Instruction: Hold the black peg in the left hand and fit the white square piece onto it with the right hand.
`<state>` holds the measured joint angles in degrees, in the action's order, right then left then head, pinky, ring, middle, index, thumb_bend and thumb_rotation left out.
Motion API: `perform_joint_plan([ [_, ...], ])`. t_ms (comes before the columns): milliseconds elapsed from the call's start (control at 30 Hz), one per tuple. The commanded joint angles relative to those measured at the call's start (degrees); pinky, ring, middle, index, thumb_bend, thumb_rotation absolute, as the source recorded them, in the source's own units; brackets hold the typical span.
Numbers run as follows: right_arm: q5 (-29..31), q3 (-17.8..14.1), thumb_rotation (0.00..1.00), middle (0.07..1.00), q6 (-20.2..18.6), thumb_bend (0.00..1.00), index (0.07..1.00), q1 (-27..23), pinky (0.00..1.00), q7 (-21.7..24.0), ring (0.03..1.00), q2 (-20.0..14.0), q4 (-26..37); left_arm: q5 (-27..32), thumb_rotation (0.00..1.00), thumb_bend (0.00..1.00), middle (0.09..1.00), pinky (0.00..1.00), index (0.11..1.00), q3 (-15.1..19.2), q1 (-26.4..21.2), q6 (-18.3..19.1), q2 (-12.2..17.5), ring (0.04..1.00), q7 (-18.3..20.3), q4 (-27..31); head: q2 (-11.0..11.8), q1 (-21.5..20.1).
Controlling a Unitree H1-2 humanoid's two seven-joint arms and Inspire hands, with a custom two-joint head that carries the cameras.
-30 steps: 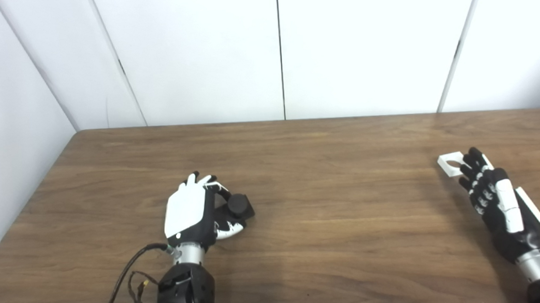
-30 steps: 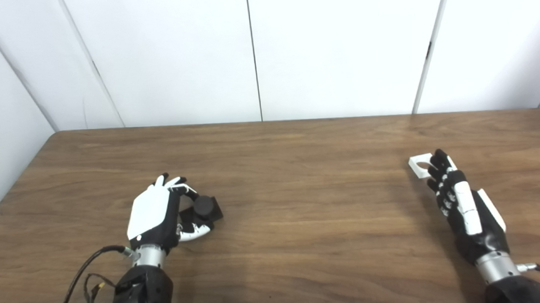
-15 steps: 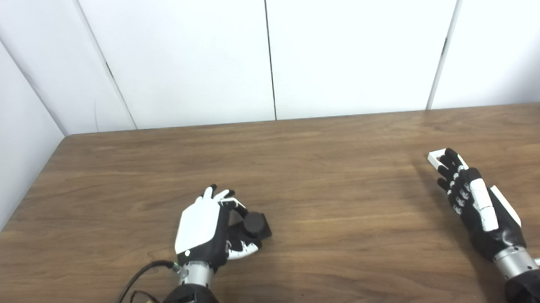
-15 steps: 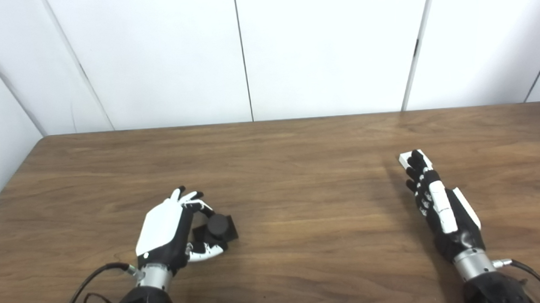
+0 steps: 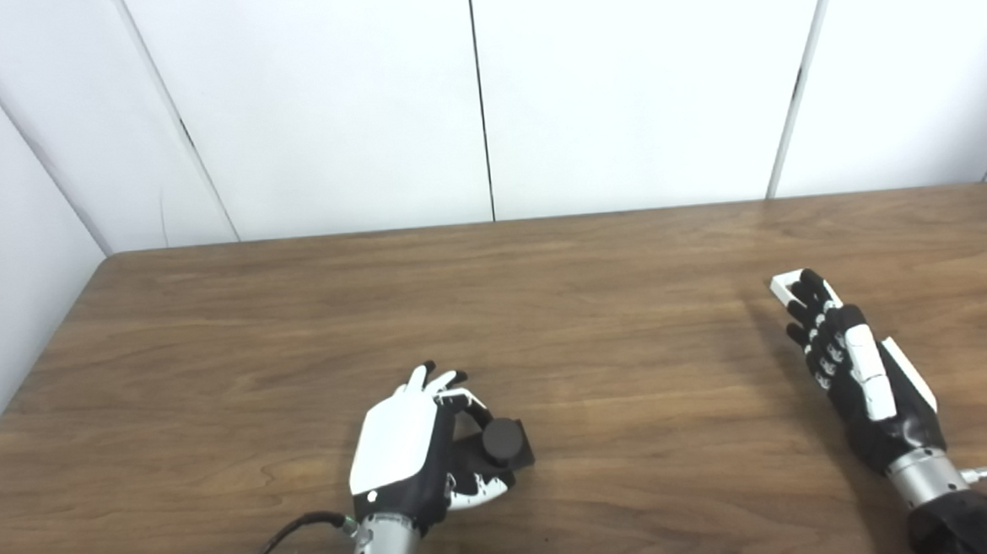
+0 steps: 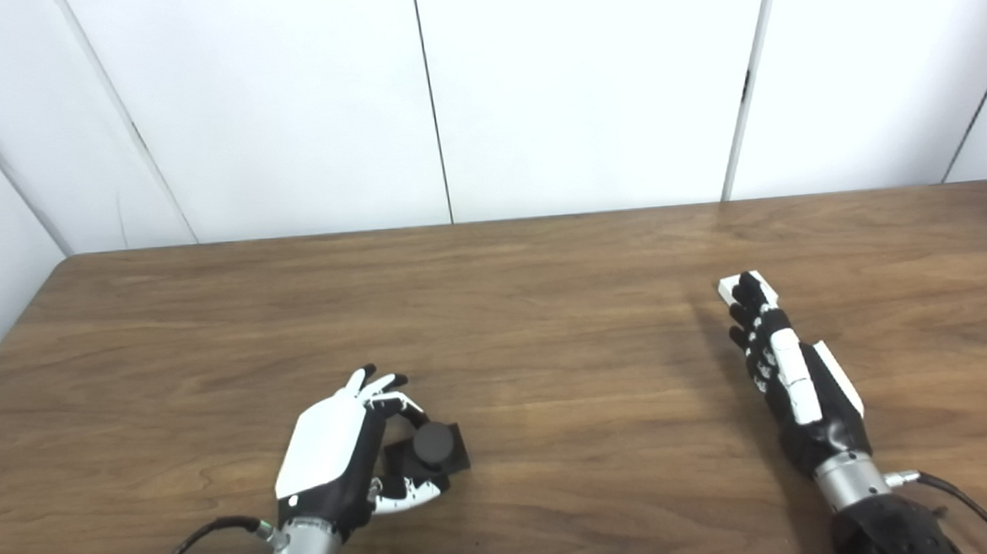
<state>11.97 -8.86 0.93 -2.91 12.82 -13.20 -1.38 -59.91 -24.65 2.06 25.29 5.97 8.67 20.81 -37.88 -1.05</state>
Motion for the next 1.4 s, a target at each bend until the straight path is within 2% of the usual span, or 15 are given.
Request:
perform_joint_plan([
  [0, 1.37, 0.70, 0.98, 1.000, 0.18, 0.61, 1.000, 4.02, 1.00, -0.39, 1.000, 2.84, -2.95, -0.51, 0.08, 0.52, 0.876, 0.93, 0.489, -1.99, 2.14, -0.80, -0.33, 0.973, 2.94, 0.06, -0.14, -0.01],
  [133, 1.23, 0.66, 0.99, 1.000, 0.03, 0.61, 1.000, 4.04, 1.00, -0.36, 1.000, 2.78, -2.88, -0.13, 0.08, 0.52, 0.890, 0.95, 0.490, -2.43, 2.79, -0.66, -0.67, 0.995, 4.44, 1.10, -0.33, -0.03],
  [333, 0.99, 0.82, 1.00, 1.000, -0.01, 0.60, 1.000, 4.25, 1.00, -0.17, 1.000, 2.49, -2.42, 1.34, 0.07, 0.52, 0.889, 0.97, 0.488, -2.91, 3.84, -1.32, -1.76, 1.000, 4.36, 1.56, -0.55, -0.09],
  [1000, 1.80, 0.09, 0.98, 1.000, -0.59, 0.60, 1.000, 4.41, 1.00, -0.63, 1.000, 2.95, -1.70, 2.74, 0.08, 0.52, 0.897, 0.98, 0.489, -5.33, 5.49, -2.52, -1.78, 1.000, 6.57, 2.99, -1.08, -0.26],
  [1233, 1.35, 0.22, 0.99, 1.000, -0.94, 0.62, 1.000, 4.47, 1.00, -0.74, 1.000, 2.72, -1.48, 2.75, 0.08, 0.51, 0.898, 1.00, 0.489, -5.62, 5.29, -1.61, -1.79, 1.000, 7.67, 2.77, -1.19, -0.27],
  [1367, 1.92, -0.09, 0.98, 1.000, -0.86, 0.60, 1.000, 4.51, 1.00, -0.75, 1.000, 2.85, -1.43, 2.43, 0.08, 0.51, 0.895, 1.00, 0.488, -5.84, 5.26, -1.25, -1.73, 1.000, 8.32, 2.77, -1.19, -0.27],
])
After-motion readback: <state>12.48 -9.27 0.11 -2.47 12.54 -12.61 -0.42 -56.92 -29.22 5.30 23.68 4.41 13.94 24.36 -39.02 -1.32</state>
